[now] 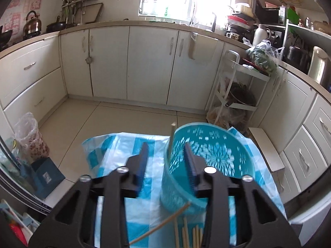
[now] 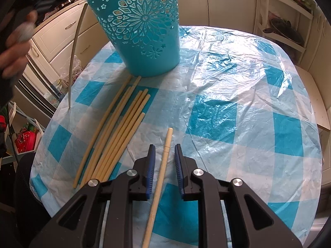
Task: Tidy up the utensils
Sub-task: 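Move the left gripper over the teal basket and open to drop the stick, then grasp another stick with the left gripper while the right gripper carries its stick over the basket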
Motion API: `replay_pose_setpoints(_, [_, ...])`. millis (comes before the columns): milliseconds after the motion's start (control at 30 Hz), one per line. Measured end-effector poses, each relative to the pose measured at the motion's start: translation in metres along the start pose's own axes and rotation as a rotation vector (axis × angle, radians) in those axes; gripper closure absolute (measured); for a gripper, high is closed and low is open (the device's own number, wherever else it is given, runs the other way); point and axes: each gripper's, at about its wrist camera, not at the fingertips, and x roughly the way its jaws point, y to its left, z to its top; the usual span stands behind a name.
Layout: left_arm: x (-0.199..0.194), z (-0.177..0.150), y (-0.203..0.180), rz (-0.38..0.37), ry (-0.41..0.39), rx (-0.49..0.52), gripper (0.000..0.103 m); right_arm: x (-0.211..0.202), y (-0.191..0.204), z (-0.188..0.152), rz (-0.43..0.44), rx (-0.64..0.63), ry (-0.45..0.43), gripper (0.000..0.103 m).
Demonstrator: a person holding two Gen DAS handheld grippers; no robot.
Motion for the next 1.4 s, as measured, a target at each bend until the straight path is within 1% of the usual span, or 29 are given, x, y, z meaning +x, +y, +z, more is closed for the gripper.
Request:
replay_pose_setpoints(100, [-0.019, -0.018, 0.002, -0.011, -0.001, 0.048, 0.057, 0.000, -0.001, 0.000, 0.001, 0.005, -0.002, 0.083])
replay_pose_setpoints(167, [-0.027, -0.034, 0.000, -0.008, 0.006, 0.105, 0.054, 0.000, -0.001, 0.000, 0.000, 0.005, -0.002, 0.083])
replay_pose_setpoints(300, [-0.022, -0.058, -0.008, 0.010, 0.057, 0.204, 0.053, 0.000, 0.000, -0.001, -0.009, 0.001, -0.002, 0.083])
replay_pose_setpoints(367, [-0.014, -0.064, -0.010, 0.023, 0.076, 0.228, 0.053, -0.001, 0.000, -0.002, -0.011, 0.001, -0.001, 0.083])
replay_pose_setpoints(433, [-0.005, -0.067, -0.009, 0.041, 0.090, 0.231, 0.053, -0.002, 0.000, -0.003, -0.011, 0.003, 0.006, 0.083])
replay_pose_setpoints(567, [0.011, -0.067, -0.006, 0.054, 0.121, 0.227, 0.053, -0.004, 0.001, -0.004, -0.026, -0.008, 0.027, 0.083])
replay_pose_setpoints(733, [0.017, -0.068, -0.004, 0.055, 0.136, 0.228, 0.053, -0.007, 0.003, -0.009, -0.040, -0.006, 0.055, 0.082])
replay_pose_setpoints(867, [0.021, -0.070, 0.001, 0.049, 0.149, 0.224, 0.054, -0.006, 0.009, -0.011, -0.066, -0.028, 0.054, 0.081])
replay_pose_setpoints(900, [0.023, -0.070, 0.001, 0.044, 0.156, 0.221, 0.059, -0.006, 0.010, -0.010, -0.074, -0.035, 0.054, 0.081])
replay_pose_setpoints(933, [0.025, -0.071, 0.002, 0.033, 0.171, 0.219, 0.079, -0.005, 0.012, -0.010, -0.085, -0.048, 0.054, 0.081])
replay_pose_setpoints(967, [0.027, -0.071, 0.002, 0.026, 0.188, 0.218, 0.088, -0.005, 0.015, -0.011, -0.093, -0.056, 0.055, 0.081])
replay_pose_setpoints(1000, [0.029, -0.073, 0.003, 0.015, 0.209, 0.214, 0.093, -0.004, 0.017, -0.011, -0.101, -0.065, 0.056, 0.081])
replay_pose_setpoints(1033, [0.029, -0.074, 0.004, 0.002, 0.217, 0.207, 0.096, -0.004, 0.018, -0.012, -0.110, -0.070, 0.055, 0.083])
replay_pose_setpoints(1067, [0.028, -0.075, 0.005, -0.007, 0.224, 0.200, 0.098, -0.004, 0.018, -0.012, -0.120, -0.074, 0.053, 0.085])
replay_pose_setpoints(1133, [0.024, -0.077, 0.006, -0.027, 0.232, 0.185, 0.098, -0.004, 0.015, -0.012, -0.116, -0.061, 0.050, 0.094])
replay_pose_setpoints(1267, [0.011, -0.085, 0.009, -0.070, 0.250, 0.150, 0.098, -0.007, 0.010, -0.015, -0.101, -0.037, 0.051, 0.097])
replay_pose_setpoints(1400, [-0.002, -0.092, 0.011, -0.107, 0.260, 0.120, 0.098, -0.012, 0.005, -0.022, -0.051, 0.011, 0.049, 0.097])
